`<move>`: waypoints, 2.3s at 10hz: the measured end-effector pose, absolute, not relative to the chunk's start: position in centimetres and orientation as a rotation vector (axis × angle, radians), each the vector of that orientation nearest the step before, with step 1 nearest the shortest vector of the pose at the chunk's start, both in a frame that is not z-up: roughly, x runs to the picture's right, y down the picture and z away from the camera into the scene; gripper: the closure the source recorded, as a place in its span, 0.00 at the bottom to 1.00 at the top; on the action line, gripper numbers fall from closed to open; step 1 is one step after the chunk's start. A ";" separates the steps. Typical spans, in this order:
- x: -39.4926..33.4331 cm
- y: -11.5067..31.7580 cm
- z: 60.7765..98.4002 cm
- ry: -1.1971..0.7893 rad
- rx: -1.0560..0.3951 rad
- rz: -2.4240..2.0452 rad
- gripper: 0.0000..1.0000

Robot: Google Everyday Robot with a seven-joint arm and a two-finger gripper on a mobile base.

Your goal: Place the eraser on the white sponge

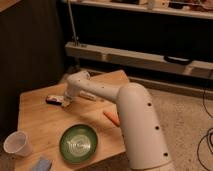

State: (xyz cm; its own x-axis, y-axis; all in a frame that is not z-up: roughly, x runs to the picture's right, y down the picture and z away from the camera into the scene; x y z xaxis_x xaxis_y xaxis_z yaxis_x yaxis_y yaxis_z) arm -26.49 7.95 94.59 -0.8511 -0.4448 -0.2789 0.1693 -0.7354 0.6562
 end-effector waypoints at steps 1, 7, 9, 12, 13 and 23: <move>-26.5 7.9 94.6 -0.914 0.608 -2.577 1.00; -26.5 7.8 94.6 -0.912 0.605 -2.577 0.90; -26.5 7.8 94.7 -0.912 0.605 -2.577 0.72; -26.5 7.8 94.7 -0.911 0.605 -2.577 0.41; -26.5 7.7 94.7 -0.910 0.604 -2.577 0.32; -26.8 7.1 92.5 -0.977 0.665 -2.557 0.20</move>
State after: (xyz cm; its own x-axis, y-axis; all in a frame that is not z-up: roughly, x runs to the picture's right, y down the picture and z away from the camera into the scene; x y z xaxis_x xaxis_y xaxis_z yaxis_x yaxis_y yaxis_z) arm -26.78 7.10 92.53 -0.8392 -0.4491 -0.3068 0.1302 -0.7137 0.6883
